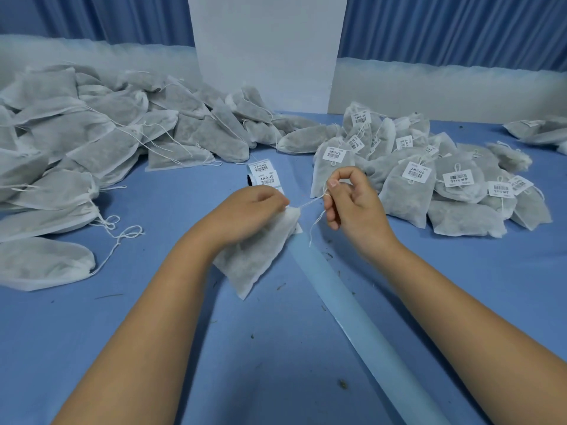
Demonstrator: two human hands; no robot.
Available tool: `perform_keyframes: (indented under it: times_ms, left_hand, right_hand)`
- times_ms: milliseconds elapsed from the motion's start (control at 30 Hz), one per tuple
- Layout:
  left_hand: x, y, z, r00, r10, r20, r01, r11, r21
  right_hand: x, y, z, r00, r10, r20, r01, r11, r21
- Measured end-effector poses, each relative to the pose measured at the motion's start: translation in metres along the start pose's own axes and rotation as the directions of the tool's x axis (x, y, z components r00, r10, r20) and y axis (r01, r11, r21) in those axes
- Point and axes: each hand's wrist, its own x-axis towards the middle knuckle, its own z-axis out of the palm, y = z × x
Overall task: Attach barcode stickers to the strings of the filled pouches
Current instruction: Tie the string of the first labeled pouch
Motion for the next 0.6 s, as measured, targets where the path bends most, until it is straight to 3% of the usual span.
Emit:
perform_keyframes:
  times_ms: [133,267,367,467,600]
  left_hand:
    - [0.000,-0.010,-0.009,0.997,-0.076,-0.027,0.079,0.990,0.118]
    - [0.004,-0.008,-0.005,0.983,-0.138,-0.125,0.126,0.987,-0.095]
    - [0.006,-0.001,0.002,0.964,-0.175,-0.201,0.117,0.955,-0.274]
    - [0.006,0.006,0.011,0.962,-0.207,-0.177,0.103,0.879,-0.466]
    - [0.004,0.010,0.012,0.953,-0.267,-0.146,0.134,0.799,-0.586]
  right_hand:
    - [-0.003,-0.001,0.004,0.993,-0.111,0.046,0.115,0.991,-0.074]
    - [-0.011,-0.001,0.010,0.974,-0.205,0.093,0.223,0.932,-0.285]
    - [-0.017,-0.003,0.015,0.959,-0.251,0.130,0.279,0.917,-0.286]
    - [-0.021,-0.004,0.020,0.946,-0.285,0.154,0.318,0.909,-0.268]
    - [-0.025,-0.004,0.023,0.947,-0.264,0.181,0.307,0.911,-0.275]
